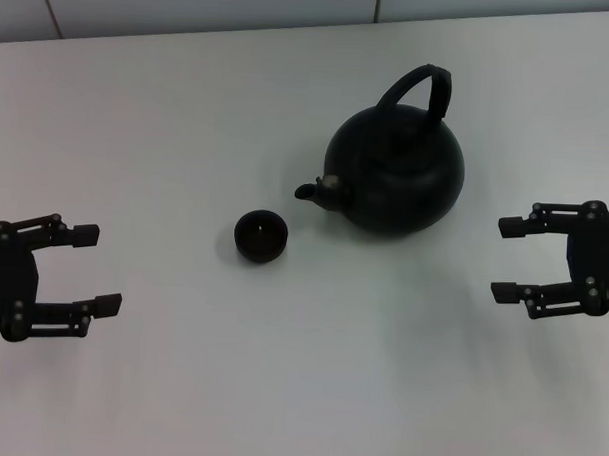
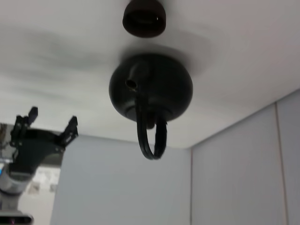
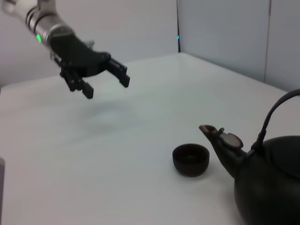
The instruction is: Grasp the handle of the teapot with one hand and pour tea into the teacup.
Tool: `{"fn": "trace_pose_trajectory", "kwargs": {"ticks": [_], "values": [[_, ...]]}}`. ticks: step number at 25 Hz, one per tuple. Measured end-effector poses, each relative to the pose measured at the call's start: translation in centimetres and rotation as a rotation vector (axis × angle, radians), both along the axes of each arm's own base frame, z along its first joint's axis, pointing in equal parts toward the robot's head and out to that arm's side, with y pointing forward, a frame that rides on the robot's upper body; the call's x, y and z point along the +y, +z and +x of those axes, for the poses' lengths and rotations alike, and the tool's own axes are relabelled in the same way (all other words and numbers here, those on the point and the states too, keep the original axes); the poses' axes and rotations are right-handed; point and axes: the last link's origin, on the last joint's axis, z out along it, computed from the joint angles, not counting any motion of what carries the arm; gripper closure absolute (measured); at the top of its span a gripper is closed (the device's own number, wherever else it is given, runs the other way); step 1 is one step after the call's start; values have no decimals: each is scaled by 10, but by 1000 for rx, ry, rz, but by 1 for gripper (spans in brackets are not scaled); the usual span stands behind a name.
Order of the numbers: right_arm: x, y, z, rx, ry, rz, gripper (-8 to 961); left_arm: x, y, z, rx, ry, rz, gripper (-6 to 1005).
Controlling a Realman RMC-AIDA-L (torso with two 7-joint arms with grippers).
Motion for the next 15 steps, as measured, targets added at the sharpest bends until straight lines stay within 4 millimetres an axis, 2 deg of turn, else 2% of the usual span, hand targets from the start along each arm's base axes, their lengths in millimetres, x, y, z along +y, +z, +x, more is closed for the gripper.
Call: {"fn": "trace_pose_trajectory", "kwargs": {"ticks": [5,15], "values": [[4,3,-4,-7,-1,-11,161,10,3,9,41,-27,-21,140],[9,-1,-5,-15,-1,-10,161,12,0,12,39,-34,-24,140]]}}
